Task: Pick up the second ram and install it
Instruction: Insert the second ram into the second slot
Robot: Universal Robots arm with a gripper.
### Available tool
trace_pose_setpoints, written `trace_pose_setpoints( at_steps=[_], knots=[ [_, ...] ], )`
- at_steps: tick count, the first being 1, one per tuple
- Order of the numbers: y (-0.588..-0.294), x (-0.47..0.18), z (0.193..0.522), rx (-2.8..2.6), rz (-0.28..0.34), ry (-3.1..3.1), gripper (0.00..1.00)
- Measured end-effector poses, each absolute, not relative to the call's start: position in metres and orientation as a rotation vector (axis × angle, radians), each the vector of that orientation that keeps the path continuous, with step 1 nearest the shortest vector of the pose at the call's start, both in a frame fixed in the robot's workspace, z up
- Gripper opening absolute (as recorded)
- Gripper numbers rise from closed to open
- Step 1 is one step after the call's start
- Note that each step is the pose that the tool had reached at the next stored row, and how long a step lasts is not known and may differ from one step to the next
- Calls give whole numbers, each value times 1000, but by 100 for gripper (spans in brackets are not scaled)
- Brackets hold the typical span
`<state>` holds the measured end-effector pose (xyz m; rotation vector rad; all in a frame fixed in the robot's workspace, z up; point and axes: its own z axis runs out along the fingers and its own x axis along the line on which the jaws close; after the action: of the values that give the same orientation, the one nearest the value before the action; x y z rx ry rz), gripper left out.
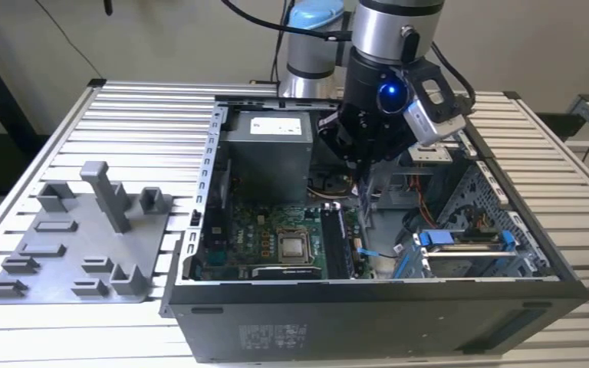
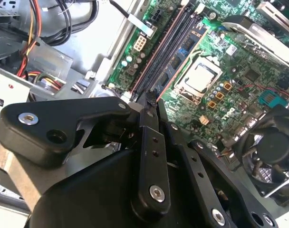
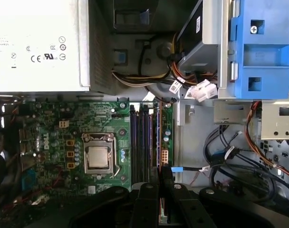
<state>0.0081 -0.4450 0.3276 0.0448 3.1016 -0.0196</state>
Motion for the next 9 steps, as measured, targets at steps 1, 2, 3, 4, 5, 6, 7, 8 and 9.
trace_pose_setpoints(
  at_steps=[1,2,3,4,5,6,7,8,9],
  knots=[
    [-445,8,326,45,-20,3102,14],
    [-445,8,325,45,-19,3101,14],
    [-445,8,324,45,-20,3102,14],
    [-445,8,323,45,-20,3102,14],
    [-445,8,321,45,-20,3102,14],
    [-445,8,319,45,-20,3102,14],
    [-445,7,317,45,-20,3102,14],
    [-445,7,316,45,-20,3102,14],
    [-445,7,315,45,-20,3102,14]
  ],
)
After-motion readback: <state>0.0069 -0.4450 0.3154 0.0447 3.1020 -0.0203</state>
